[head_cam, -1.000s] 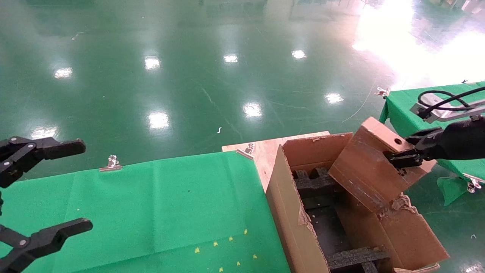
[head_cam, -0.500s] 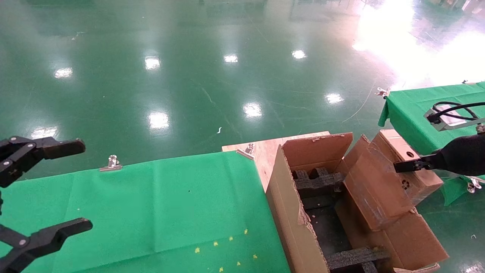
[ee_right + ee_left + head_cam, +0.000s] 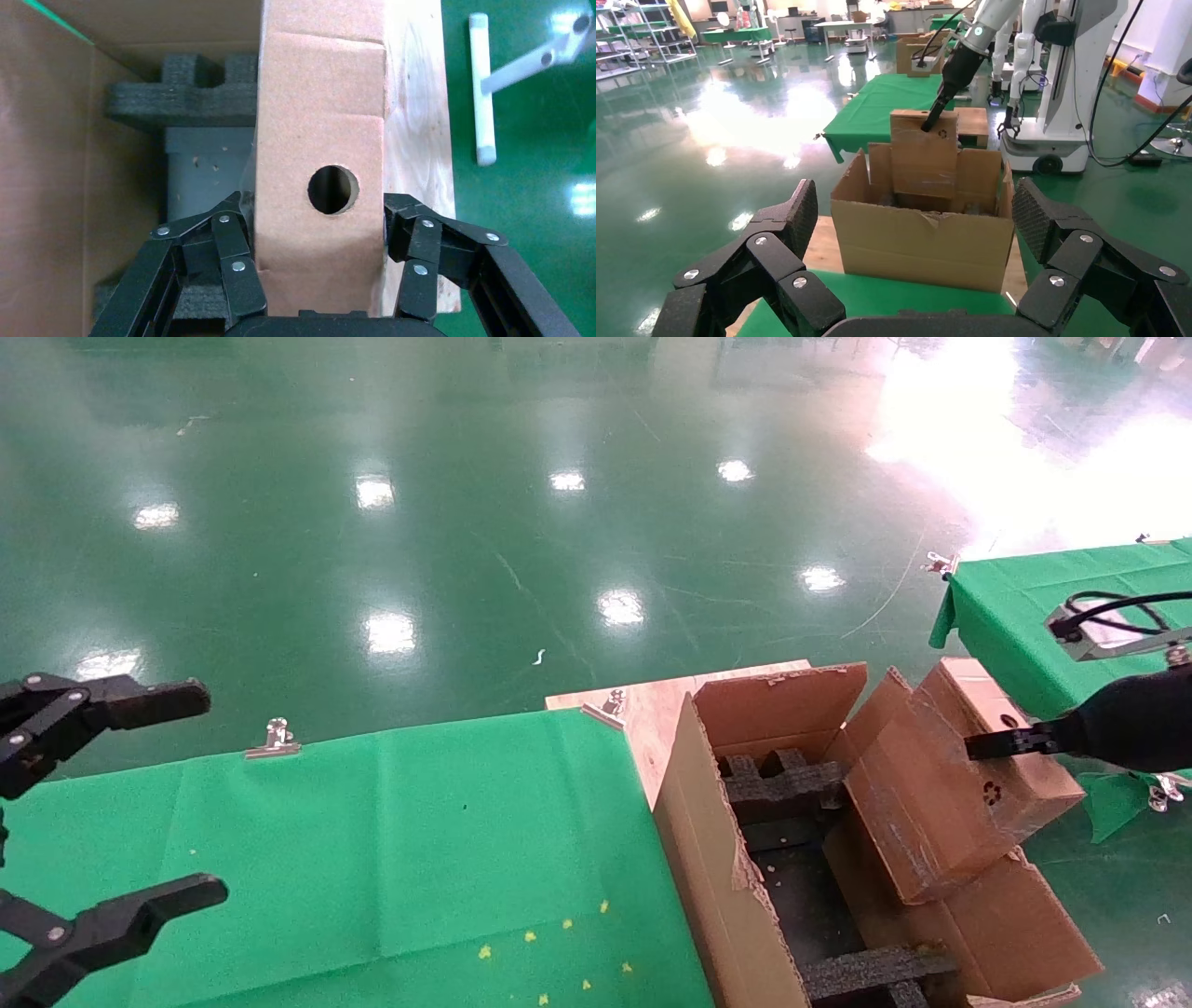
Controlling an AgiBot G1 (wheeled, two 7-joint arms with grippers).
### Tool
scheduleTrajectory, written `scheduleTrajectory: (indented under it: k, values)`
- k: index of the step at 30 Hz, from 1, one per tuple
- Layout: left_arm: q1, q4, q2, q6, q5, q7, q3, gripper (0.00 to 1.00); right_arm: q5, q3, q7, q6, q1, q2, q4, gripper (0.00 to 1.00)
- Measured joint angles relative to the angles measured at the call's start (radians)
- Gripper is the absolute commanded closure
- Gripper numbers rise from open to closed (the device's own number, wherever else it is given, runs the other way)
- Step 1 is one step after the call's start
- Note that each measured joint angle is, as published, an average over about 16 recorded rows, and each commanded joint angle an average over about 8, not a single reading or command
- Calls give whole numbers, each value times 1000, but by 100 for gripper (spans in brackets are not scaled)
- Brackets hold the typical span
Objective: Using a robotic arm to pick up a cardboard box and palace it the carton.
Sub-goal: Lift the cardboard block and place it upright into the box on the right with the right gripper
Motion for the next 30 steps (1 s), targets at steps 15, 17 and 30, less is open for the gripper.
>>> scheduleTrajectory:
  k: [15,17,30]
  values:
    - [0,0,0,0,0,0,0,0,-121,-57,218,103,-77,-20,109,100]
    - [0,0,0,0,0,0,0,0,-139,-65,247,117,-88,-26,123,100]
    - [0,0,0,0,0,0,0,0,-281,-111,438,190,-148,-94,174,100]
